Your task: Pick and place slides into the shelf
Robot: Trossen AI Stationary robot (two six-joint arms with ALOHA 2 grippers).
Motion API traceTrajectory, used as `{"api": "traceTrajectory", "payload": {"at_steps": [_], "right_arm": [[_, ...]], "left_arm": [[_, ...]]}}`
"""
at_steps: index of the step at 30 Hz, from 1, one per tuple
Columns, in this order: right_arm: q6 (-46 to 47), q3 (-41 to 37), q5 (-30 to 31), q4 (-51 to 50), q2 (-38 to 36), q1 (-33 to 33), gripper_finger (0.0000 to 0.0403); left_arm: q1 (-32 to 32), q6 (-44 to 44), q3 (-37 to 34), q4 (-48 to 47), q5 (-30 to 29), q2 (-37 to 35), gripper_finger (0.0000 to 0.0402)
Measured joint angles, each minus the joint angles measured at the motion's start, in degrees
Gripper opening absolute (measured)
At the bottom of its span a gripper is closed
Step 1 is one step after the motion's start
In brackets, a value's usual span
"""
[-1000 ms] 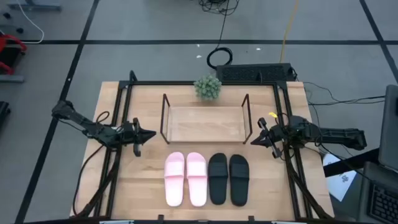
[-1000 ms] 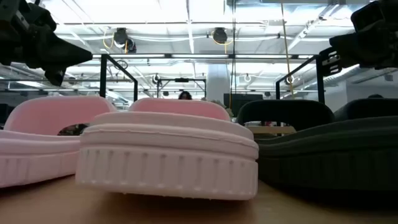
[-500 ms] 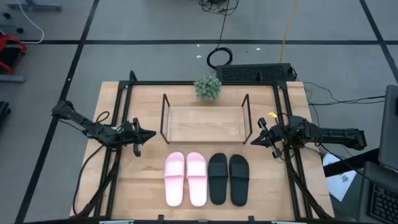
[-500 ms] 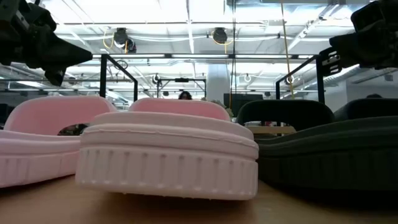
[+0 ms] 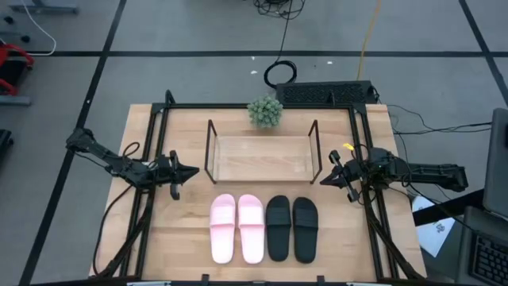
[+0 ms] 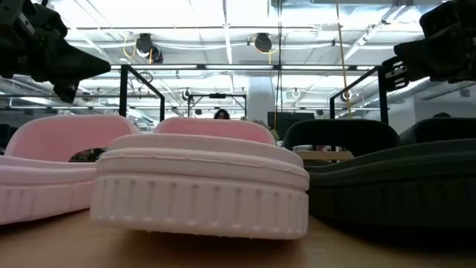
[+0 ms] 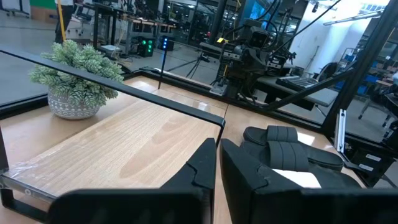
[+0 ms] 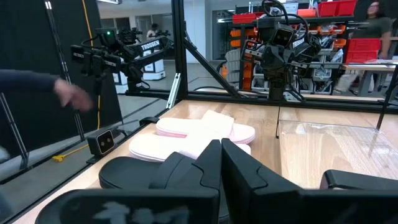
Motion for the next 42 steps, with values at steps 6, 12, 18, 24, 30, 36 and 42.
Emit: {"api": "traceTrajectory", "payload": {"at_steps": [6, 12, 18, 24, 30, 36, 42], "right_arm": [[0.0, 0.01, 0.01, 0.0, 0.02, 0.01, 0.0], [-0.19, 0.02, 0.02, 0.36, 0.0, 0.0, 0.0], [-2.19, 0.01, 0.02, 3.7, 0.02, 0.02, 0.0], [2.58, 0.0, 0.02, 8.55, 0.02, 0.01, 0.0], [2.47, 0.0, 0.02, 14.78, 0.02, 0.02, 0.0], [2.99, 0.0, 0.0, 20.85, 0.02, 0.01, 0.0], [1.44, 0.0, 2.78, 21.13, 0.04, 0.02, 0.0]], "left_arm": [[0.0, 0.0, 0.0, 0.0, 0.0, 0.0, 0.0021], [0.0, 0.0, 0.01, 0.01, -0.04, 0.02, 0.0021], [0.01, 4.39, 0.0, -0.01, -0.09, 0.02, 0.0021], [0.02, 11.48, 0.01, -0.55, -1.83, 0.01, 0.0021], [0.02, 9.12, 0.01, -0.52, -3.19, 0.02, 0.0021], [0.02, 8.35, 0.01, -0.31, -3.54, 0.02, 0.0021], [0.02, 7.95, 0.01, 2.29, -3.26, 0.02, 0.0021]]}}
